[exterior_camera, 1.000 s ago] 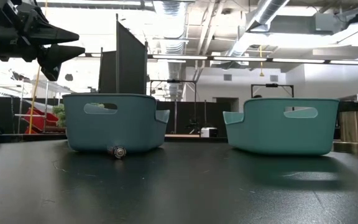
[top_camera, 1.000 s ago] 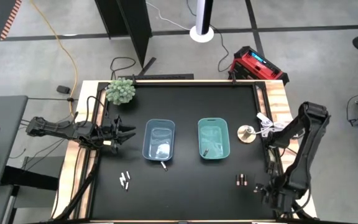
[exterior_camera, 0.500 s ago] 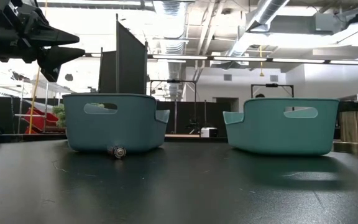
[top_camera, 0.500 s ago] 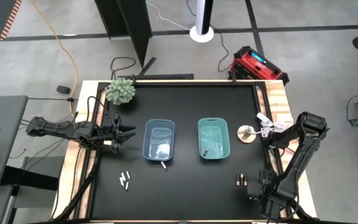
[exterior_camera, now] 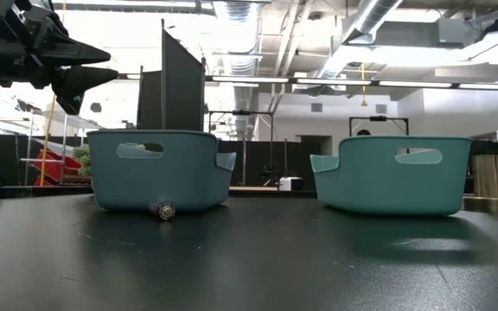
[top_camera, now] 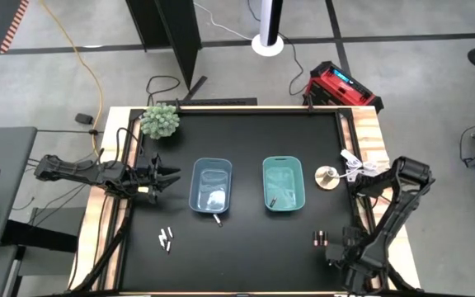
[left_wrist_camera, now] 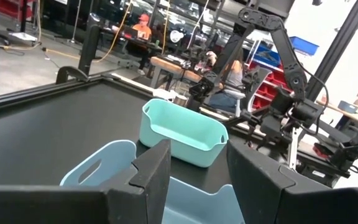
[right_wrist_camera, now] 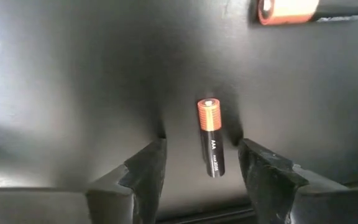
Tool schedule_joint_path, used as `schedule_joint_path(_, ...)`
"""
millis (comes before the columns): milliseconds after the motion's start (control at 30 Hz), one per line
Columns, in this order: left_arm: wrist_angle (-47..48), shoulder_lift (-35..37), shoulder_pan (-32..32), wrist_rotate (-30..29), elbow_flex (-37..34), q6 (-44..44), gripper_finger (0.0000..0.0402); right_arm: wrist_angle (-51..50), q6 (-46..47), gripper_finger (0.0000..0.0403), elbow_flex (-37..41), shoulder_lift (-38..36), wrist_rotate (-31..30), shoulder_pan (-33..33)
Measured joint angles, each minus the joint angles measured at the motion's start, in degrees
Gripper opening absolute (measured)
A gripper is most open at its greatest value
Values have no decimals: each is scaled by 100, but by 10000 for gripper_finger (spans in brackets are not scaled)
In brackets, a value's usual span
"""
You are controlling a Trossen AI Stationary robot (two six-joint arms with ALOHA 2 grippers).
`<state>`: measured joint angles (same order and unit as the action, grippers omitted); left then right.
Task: Sort batteries
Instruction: Put the small black battery into the green bin
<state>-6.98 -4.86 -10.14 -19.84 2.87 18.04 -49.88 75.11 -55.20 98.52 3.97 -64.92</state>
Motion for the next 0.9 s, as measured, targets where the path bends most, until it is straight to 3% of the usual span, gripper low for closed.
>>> schedule_joint_path(900,-6,0,0,-2,0,4,153,88,6,22,15,6,43,321)
